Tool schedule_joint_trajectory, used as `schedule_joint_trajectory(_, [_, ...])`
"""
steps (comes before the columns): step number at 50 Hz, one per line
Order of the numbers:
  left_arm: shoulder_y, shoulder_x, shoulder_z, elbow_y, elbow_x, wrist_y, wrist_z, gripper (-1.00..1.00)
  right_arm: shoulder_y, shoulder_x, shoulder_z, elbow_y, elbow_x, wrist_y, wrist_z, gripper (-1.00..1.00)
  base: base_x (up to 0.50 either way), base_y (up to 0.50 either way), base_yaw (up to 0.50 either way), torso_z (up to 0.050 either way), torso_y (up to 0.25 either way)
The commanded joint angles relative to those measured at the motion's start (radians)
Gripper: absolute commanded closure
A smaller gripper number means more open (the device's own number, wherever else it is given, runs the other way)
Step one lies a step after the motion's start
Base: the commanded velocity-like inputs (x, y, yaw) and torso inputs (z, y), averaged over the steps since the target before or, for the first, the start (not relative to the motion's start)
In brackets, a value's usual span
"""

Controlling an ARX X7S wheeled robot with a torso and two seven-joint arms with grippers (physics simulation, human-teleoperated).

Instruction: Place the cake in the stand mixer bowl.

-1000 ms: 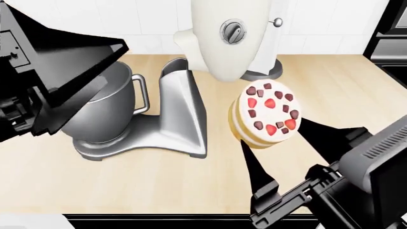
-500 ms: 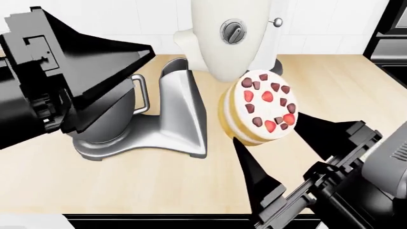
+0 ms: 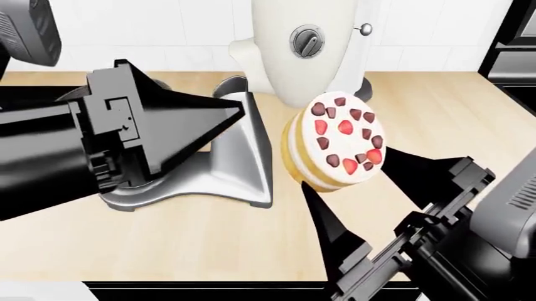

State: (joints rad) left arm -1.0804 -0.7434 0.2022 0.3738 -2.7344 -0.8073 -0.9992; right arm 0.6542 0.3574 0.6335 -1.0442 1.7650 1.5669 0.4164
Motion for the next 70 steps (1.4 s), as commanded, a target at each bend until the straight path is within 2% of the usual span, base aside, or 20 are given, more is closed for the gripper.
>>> schedule_joint_trajectory(1, [-0.010,0.003,-0.001,0.008,-0.021,0.001,0.016,-1.00,0.003,-0.002,-0.010,-0.003,-0.026,0.003,-0.008,1.00,0.00,0.00,0.00,0.000,0.000])
schedule_joint_trajectory(41, [-0.047,0.081,0.071,-0.025,0.021,-0.033,0.064,-1.00,0.003,-0.010,-0.054,-0.003,-0.089,0.003,-0.040,1.00,0.00,0.00,0.00,0.000,0.000])
schedule_joint_trajectory(42, [-0.048,0.084,0.072,-0.027,0.022,-0.034,0.066,-1.00,-0.114,0.138,-0.204,-0.003,-0.239,-0.147,-0.168,1.00,0.00,0.00,0.00,0.000,0.000])
schedule_joint_trajectory(43, [-0.047,0.086,0.073,-0.026,0.024,-0.033,0.067,-1.00,-0.231,0.236,-0.354,-0.003,-0.389,-0.297,-0.210,1.00,0.00,0.00,0.00,0.000,0.000])
schedule_joint_trajectory(44, [-0.048,0.087,0.073,-0.027,0.024,-0.034,0.069,-1.00,-0.269,0.282,-0.489,-0.003,-0.539,-0.447,-0.199,1.00,0.00,0.00,0.00,0.000,0.000])
schedule_joint_trajectory(45, [-0.047,0.092,0.075,-0.025,0.029,-0.033,0.070,-1.00,-0.281,0.303,-0.515,-0.002,-0.570,-0.597,-0.188,1.00,0.00,0.00,0.00,0.000,0.000])
schedule_joint_trajectory(46, [-0.046,0.095,0.076,-0.025,0.032,-0.033,0.072,-1.00,-0.286,0.313,-0.527,-0.001,-0.573,-0.653,-0.183,1.00,0.00,0.00,0.00,0.000,0.000])
schedule_joint_trajectory(55, [-0.051,0.110,0.090,-0.038,0.049,-0.041,0.083,-1.00,-0.290,0.352,-0.569,0.005,-0.575,-0.707,-0.163,1.00,0.00,0.00,0.00,0.000,0.000])
schedule_joint_trajectory(60, [-0.052,0.096,0.083,-0.053,0.054,-0.050,0.089,-1.00,-0.299,0.398,-0.588,0.003,-0.561,-0.764,-0.140,1.00,0.00,0.00,0.00,0.000,0.000])
schedule_joint_trajectory(70, [-0.053,0.067,0.064,-0.042,0.049,-0.036,0.084,-1.00,-0.303,0.408,-0.601,0.013,-0.568,-0.792,-0.139,1.00,0.00,0.00,0.00,0.000,0.000])
